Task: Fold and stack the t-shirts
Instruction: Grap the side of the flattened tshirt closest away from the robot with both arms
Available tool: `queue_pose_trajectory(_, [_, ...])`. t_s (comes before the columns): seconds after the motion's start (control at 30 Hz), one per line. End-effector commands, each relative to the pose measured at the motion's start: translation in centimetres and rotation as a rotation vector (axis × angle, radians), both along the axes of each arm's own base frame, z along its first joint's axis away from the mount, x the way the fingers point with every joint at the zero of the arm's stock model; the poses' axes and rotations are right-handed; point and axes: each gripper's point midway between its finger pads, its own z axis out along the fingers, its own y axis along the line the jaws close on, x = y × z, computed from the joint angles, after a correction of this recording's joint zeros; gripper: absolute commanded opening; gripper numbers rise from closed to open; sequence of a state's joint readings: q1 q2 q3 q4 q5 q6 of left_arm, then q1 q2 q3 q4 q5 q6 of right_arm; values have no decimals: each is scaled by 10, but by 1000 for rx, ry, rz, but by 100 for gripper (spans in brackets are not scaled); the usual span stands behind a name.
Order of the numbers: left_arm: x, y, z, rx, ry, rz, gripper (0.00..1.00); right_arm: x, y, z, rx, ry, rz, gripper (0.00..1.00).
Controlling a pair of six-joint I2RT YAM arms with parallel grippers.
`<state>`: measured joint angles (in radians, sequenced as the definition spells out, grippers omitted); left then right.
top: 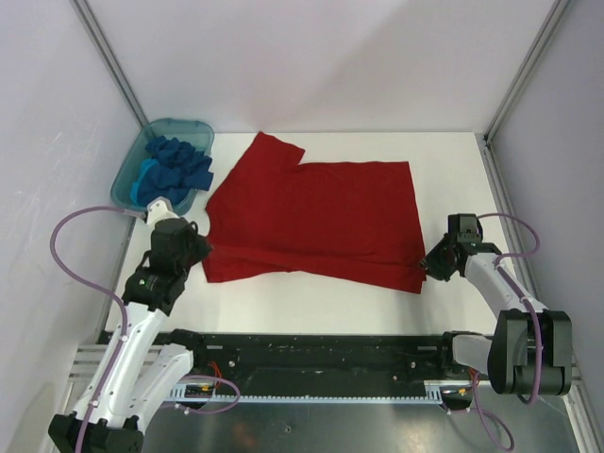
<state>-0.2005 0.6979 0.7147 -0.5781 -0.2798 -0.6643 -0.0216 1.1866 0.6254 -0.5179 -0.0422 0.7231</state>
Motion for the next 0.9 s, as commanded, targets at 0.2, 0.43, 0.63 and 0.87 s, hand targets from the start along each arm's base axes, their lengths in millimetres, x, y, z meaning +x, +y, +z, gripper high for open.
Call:
queue_pose_trajectory(0.2, [-9, 1, -4, -25, -3, 10, 0, 1, -2, 0, 0, -3, 1, 27])
queue_pose_trajectory(0.43, [-11, -1, -10, -36, 12, 8, 0, 7, 1, -7, 13, 4, 12, 25])
queue_pose_trajectory(0.63, [-18, -3, -11, -65, 13, 5, 0, 3, 4, 1, 44, -10, 16, 1])
queue_pose_trajectory(0.87, [-37, 14, 4, -47, -20, 82, 0, -21, -15, 32, 78, -53, -63, 0])
